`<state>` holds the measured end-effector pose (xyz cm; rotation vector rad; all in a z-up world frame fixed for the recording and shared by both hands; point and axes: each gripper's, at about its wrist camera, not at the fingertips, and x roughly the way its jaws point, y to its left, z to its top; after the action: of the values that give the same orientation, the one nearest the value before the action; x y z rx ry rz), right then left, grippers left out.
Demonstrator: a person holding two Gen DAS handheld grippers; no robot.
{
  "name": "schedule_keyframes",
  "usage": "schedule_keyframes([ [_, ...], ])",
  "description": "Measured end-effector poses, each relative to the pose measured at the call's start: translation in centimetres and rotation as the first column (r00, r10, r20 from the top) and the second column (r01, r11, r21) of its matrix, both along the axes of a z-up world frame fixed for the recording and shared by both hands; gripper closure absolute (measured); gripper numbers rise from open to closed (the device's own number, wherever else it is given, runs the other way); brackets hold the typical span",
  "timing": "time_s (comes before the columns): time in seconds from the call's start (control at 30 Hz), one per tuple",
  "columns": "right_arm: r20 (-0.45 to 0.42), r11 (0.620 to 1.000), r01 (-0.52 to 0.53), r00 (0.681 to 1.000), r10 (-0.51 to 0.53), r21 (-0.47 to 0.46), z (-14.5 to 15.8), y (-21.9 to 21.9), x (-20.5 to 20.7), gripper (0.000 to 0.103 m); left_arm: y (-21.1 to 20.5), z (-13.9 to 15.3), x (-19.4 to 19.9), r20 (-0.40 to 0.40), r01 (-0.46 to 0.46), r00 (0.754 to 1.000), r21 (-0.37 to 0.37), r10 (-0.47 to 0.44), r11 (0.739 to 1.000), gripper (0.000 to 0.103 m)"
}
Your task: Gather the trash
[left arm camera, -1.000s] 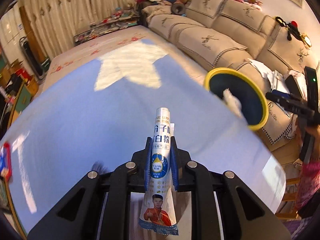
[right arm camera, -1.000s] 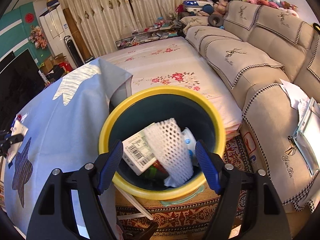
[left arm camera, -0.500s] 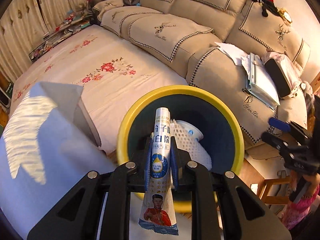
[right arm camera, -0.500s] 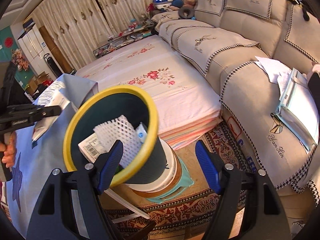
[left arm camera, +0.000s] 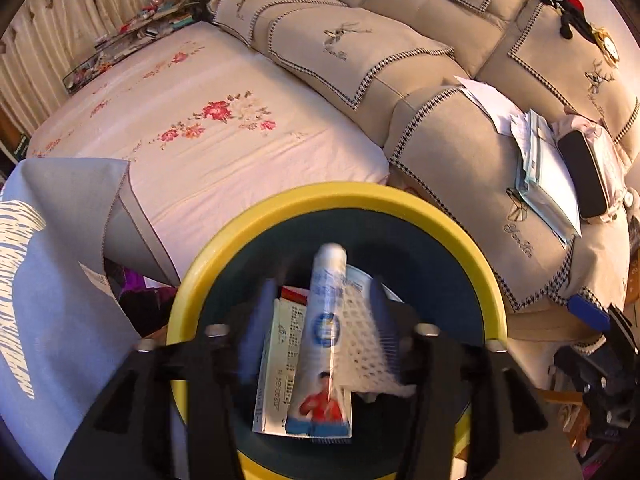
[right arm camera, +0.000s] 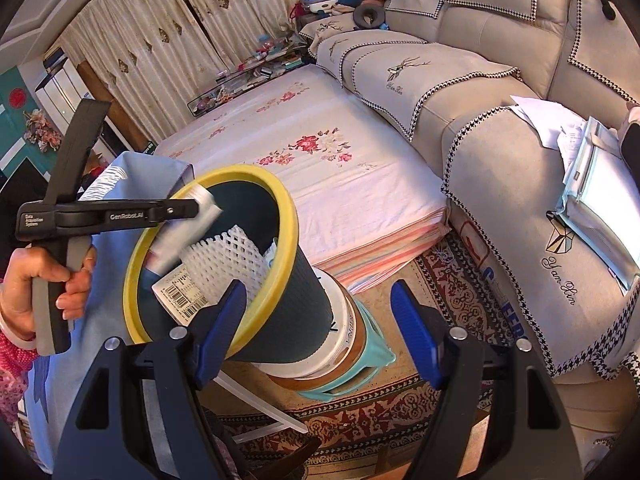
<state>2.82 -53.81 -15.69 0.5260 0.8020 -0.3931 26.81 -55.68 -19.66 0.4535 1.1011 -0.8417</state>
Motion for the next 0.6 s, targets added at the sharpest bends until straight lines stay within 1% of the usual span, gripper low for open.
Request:
schedule_keyframes([
  [0.03,0.003,1.000,-0.004,1.000,0.004,-0.001,0.1,0.2,0.0,0.032,0.1,0.2,0.0,0.003,-0.017,1.000,-0.012,0.017,1.000,0.034],
  [0.13,0.011,1.000,-0.015,1.000,0.015,-0.007,0.4,1.0,-0.1,0.032,2.1,1.2,0.0,-0.006,-0.064,0.998,-0.032,0.064,0.997,0.033],
  [0.2,0.012,1.000,-0.022,1.000,0.022,-0.012,0.6,1.5,-0.1,0.032,3.6,2.4,-0.5,0.004,-0.090,0.996,-0.061,0.090,0.994,0.024],
  [0.23,0.014,1.000,-0.026,1.000,0.026,-0.010,0.8,1.9,-0.1,0.031,4.8,3.5,-1.0,0.030,-0.105,0.994,-0.084,0.108,0.991,0.021],
  [0.3,0.019,0.999,-0.037,0.999,0.037,-0.010,1.2,2.8,0.0,0.030,7.8,5.8,-2.6,0.112,-0.120,0.985,-0.122,0.134,0.985,0.010],
  [0.37,0.022,0.998,-0.054,0.998,0.055,-0.020,1.8,3.9,0.1,0.030,10.6,7.8,-4.1,0.182,-0.137,0.970,-0.143,0.162,0.980,0.009],
  [0.43,0.030,0.996,-0.079,0.996,0.080,-0.041,2.8,5.5,0.4,0.029,14.4,9.9,-5.8,0.234,-0.147,0.953,-0.193,0.191,0.970,0.005],
  [0.47,0.035,0.994,-0.092,0.995,0.095,-0.056,3.3,6.4,0.5,0.028,16.4,10.8,-6.6,0.260,-0.153,0.943,-0.214,0.207,0.965,0.005],
  [0.57,0.049,0.985,-0.119,0.991,0.126,-0.127,5.5,9.3,1.0,0.025,22.0,12.8,-8.9,0.337,-0.185,0.905,-0.236,0.259,0.954,0.005],
  [0.6,0.056,0.981,-0.125,0.989,0.135,-0.146,6.1,10.1,1.0,0.025,23.9,13.4,-9.5,0.359,-0.209,0.888,-0.241,0.287,0.948,0.005],
])
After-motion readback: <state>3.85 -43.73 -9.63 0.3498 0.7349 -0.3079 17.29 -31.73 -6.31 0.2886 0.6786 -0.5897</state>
